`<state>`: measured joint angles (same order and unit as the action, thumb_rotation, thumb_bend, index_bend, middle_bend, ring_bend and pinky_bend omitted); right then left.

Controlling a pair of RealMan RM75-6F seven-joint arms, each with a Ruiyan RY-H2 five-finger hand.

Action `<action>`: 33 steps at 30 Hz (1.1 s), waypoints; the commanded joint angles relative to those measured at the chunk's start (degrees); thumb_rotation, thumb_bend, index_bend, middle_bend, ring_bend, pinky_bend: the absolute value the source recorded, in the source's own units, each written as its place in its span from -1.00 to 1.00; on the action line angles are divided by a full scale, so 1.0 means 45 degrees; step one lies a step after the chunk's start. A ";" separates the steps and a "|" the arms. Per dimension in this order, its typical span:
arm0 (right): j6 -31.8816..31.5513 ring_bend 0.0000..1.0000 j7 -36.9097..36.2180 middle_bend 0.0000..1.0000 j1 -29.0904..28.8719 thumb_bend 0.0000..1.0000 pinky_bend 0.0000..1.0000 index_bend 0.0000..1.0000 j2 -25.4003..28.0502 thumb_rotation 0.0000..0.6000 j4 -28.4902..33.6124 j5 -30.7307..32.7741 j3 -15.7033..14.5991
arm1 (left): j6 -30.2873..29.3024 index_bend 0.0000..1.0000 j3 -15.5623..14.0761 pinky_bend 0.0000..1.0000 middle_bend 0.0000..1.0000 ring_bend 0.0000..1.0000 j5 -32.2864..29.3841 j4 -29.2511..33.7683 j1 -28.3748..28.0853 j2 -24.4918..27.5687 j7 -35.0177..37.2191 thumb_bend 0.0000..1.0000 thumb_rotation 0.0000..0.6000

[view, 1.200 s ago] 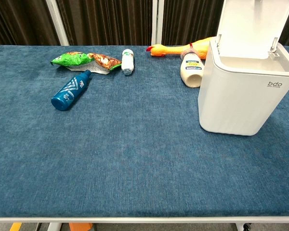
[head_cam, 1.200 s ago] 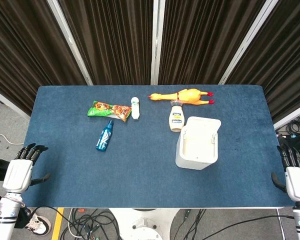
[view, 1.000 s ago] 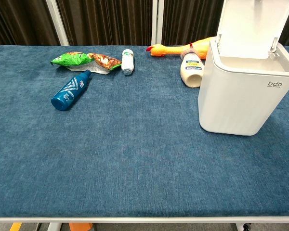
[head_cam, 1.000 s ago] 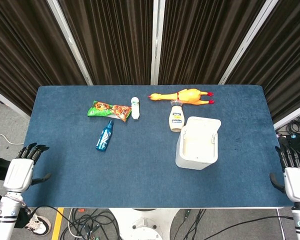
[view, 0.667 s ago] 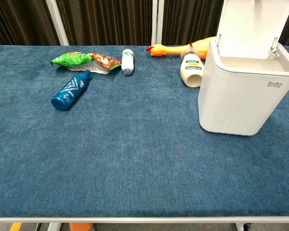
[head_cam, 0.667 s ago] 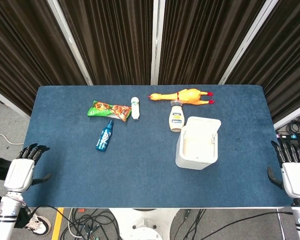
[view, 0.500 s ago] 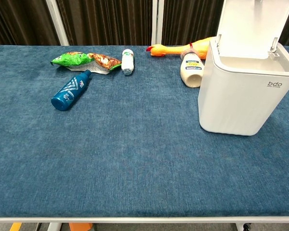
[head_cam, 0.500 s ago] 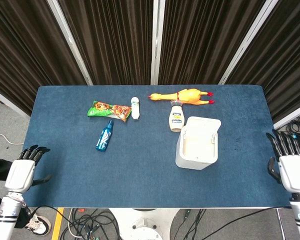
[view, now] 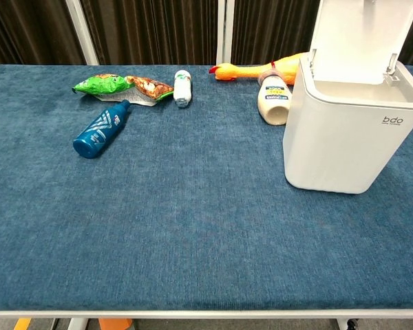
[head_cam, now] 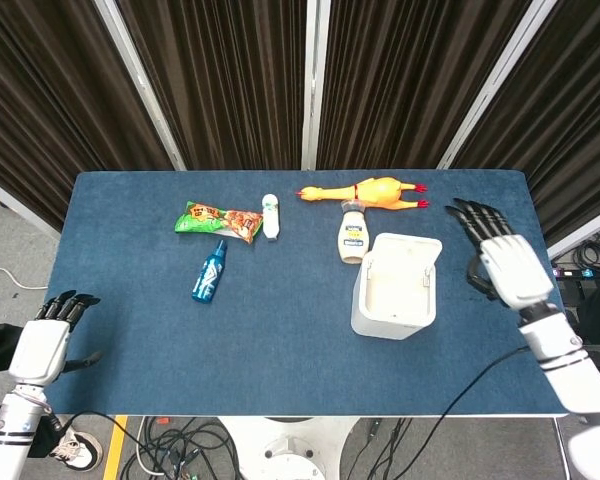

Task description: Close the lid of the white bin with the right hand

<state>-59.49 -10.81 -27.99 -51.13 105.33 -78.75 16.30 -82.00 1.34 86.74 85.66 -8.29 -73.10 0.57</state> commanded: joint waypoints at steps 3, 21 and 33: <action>0.2426 -1.00 -0.0805 -1.00 -0.1571 1.00 -1.00 -1.00 0.0486 1.00 0.0533 0.1595 0.0536 | 0.0087 -0.55 -0.0023 -0.64 -0.60 -0.79 0.0029 -0.0041 -0.0058 -0.0013 0.0011 -1.00 1.00; 0.4086 -1.00 -0.1636 -0.98 -0.2197 1.00 -1.00 -1.00 0.1249 1.00 0.1506 0.1371 0.0192 | 0.0167 -0.55 -0.0129 -0.64 -0.60 -0.79 0.0087 -0.0091 -0.0086 -0.0025 -0.0040 -1.00 1.00; 0.3483 -1.00 -0.2338 -0.95 -0.1337 1.00 -0.92 -1.00 0.2058 1.00 0.2687 -0.0880 -0.0767 | 0.0195 -0.54 -0.0218 -0.64 -0.60 -0.79 0.0175 0.0157 -0.0095 0.0097 -0.0330 -1.00 1.00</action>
<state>-43.20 -20.73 -34.61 -42.39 116.74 -81.47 13.59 -81.12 0.35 87.52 86.37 -8.72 -72.67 -0.91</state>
